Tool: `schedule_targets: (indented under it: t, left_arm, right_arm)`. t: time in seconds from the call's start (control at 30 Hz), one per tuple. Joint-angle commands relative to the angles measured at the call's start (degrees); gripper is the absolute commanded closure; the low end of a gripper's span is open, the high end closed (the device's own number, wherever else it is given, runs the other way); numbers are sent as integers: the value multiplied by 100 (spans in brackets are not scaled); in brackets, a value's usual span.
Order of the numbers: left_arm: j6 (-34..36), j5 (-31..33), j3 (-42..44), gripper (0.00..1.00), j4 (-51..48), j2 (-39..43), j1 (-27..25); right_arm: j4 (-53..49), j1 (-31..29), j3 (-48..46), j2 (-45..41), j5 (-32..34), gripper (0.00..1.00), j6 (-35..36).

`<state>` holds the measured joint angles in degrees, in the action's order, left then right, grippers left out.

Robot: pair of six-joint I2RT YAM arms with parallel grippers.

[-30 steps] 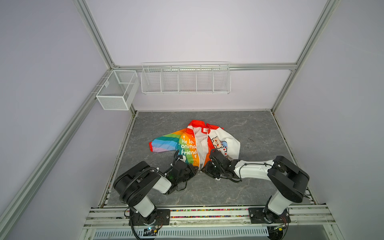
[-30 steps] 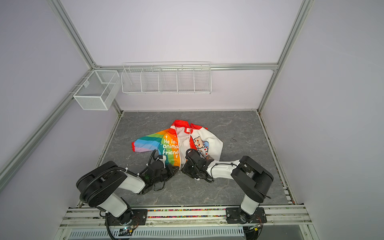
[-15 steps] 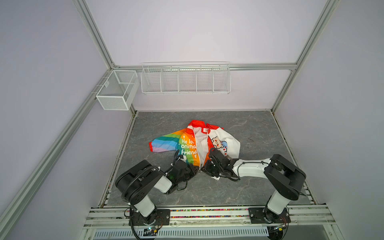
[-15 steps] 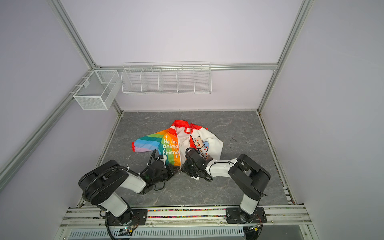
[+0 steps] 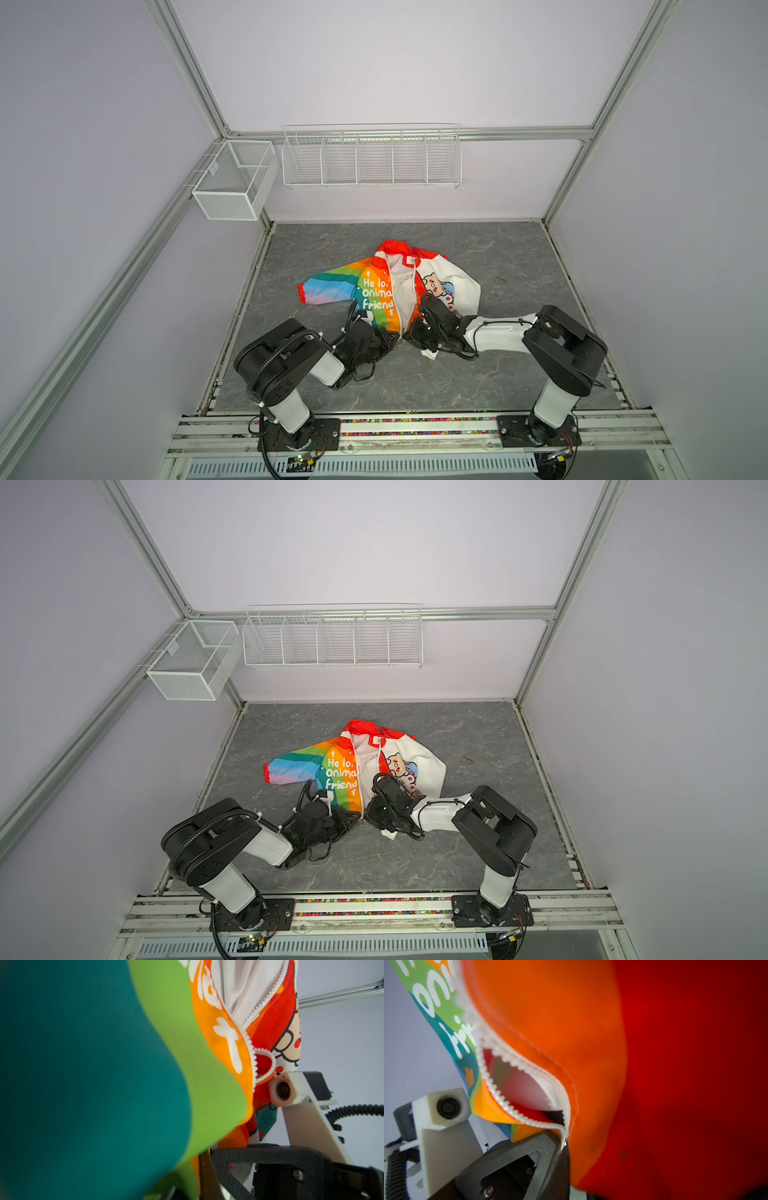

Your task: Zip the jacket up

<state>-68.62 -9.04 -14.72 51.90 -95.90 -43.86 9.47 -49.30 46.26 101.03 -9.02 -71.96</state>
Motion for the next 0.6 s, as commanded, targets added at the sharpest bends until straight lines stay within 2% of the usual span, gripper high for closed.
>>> schedule_targets:
  t: [0.0, 0.2, 0.4, 0.57]
  left_arm:
    - [-11, 60, 156, 100, -461, -193, 17]
    - [6, 69, 130, 100, -578, -94, 17]
    - [-11, 78, 121, 100, -590, -106, 17]
    - [-20, 78, 127, 100, -584, -91, 17]
  right_arm:
    - [-122, 24, -18, 189, 14, 85, -37]
    - [-143, 34, -20, 136, 38, 87, -11]
    - [-130, 45, -18, 144, 31, 77, -2]
    - [-148, 69, -47, 179, 40, 79, -41]
